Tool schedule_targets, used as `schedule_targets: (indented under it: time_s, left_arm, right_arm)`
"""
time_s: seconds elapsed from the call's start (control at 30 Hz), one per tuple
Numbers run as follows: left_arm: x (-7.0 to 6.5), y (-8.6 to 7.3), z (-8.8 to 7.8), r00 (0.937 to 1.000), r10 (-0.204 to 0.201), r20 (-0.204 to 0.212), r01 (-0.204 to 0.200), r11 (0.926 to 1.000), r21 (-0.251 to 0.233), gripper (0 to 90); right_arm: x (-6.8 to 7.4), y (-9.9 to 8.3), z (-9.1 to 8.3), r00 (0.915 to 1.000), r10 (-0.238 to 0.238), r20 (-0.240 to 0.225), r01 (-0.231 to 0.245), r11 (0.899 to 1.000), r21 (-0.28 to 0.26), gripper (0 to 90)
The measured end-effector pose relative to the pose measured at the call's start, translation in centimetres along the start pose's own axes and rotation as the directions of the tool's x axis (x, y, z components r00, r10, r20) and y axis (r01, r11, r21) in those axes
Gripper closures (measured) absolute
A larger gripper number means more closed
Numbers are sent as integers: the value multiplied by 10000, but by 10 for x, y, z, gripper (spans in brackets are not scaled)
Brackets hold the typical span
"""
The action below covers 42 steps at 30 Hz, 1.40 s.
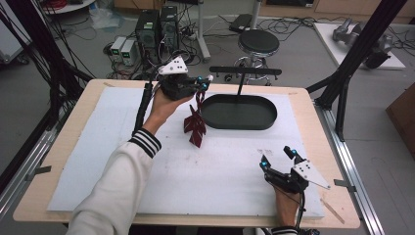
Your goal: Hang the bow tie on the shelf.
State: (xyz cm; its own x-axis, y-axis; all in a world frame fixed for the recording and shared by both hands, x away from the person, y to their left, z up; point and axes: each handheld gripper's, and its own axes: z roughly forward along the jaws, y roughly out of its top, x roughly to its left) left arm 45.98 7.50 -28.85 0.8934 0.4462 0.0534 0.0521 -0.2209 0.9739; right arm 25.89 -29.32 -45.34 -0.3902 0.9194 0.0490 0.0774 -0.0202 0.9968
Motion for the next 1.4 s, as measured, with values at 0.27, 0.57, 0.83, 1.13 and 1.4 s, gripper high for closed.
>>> schedule_targets:
  time_s: [0.27,0.57,0.83,1.13,1.4]
  left_arm:
    - [8,7,10,9996,5,279,-4,10000,-30,872]
    - [14,14,23,9991,9,414,-7,10000,-38,873]
    - [13,25,30,9985,208,500,-200,9997,-161,873]
    - [21,28,38,9982,-43,606,78,9983,-578,873]
    - [29,19,48,9950,-383,920,471,9943,-954,874]
  right_arm:
    - [0,0,0,10000,25,-27,-25,10000,0,105]
    - [-1,0,0,10000,77,-22,-77,10000,-22,105]
    - [-1,0,0,10000,85,-15,-86,10000,-32,105]
    - [-1,0,0,10000,95,-23,-95,10000,-26,105]
    - [-1,0,0,9999,123,-7,-123,9999,-22,105]
